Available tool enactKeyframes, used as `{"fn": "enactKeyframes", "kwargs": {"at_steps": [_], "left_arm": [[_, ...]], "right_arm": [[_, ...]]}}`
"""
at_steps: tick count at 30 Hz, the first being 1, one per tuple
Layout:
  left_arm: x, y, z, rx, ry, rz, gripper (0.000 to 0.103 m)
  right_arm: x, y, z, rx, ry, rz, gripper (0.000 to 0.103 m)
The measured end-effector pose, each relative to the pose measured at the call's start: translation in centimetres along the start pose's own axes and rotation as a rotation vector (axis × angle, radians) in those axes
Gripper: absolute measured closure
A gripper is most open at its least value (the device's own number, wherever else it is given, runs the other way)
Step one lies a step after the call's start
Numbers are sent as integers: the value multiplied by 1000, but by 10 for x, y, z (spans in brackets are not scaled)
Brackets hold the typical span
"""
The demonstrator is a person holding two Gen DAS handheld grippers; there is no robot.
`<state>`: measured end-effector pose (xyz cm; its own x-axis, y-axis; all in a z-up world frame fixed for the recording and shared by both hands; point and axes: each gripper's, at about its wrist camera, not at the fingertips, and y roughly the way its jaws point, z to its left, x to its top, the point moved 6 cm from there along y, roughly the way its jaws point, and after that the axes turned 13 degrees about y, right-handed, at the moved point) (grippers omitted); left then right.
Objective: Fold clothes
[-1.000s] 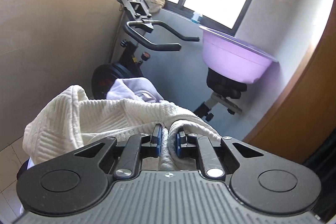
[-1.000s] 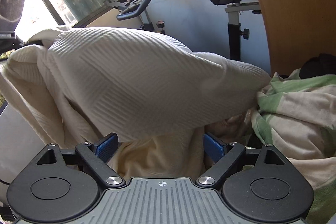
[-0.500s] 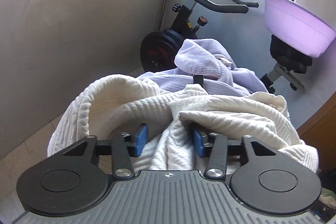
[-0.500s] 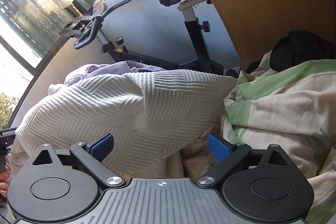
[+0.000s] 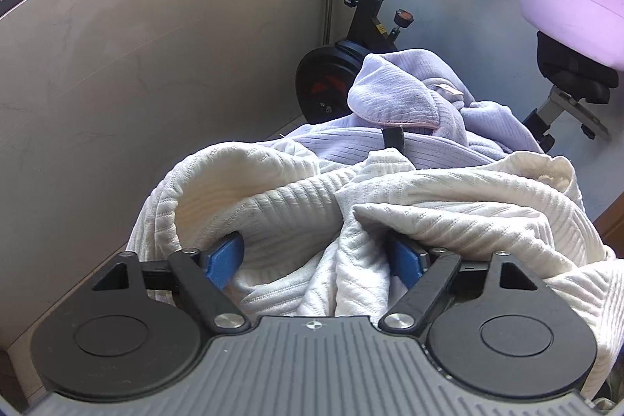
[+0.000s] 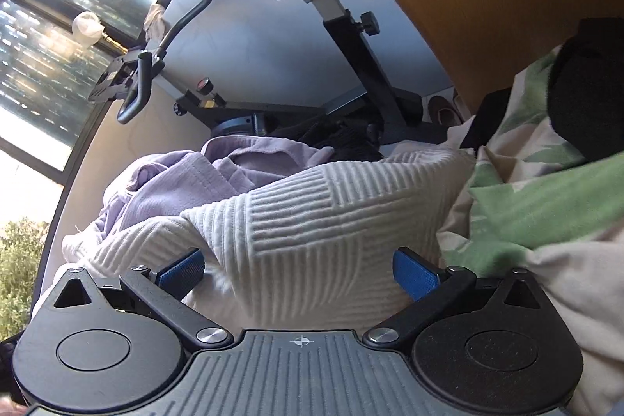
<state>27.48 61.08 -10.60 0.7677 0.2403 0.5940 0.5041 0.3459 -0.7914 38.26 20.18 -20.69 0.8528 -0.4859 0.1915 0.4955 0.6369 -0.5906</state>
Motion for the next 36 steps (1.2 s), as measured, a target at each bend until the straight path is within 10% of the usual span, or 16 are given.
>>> {"fn": "enactKeyframes", "kwargs": {"at_steps": [14,21,26,36], "left_arm": [[-1,-1,1,23,29,31,6],[-4,5,12,-109,56,4,4],[-5,13,21,-229,60,2,4],[-8,28,28,-415,101,-5,2]], "right_arm": [[-5,47,-6,-24,60,67,1],[-19,37,6,-1,89,-38,69],[-38,-5,35,-37,51,-209,91],[-110,-68,180,121,-385,-245,92]]}}
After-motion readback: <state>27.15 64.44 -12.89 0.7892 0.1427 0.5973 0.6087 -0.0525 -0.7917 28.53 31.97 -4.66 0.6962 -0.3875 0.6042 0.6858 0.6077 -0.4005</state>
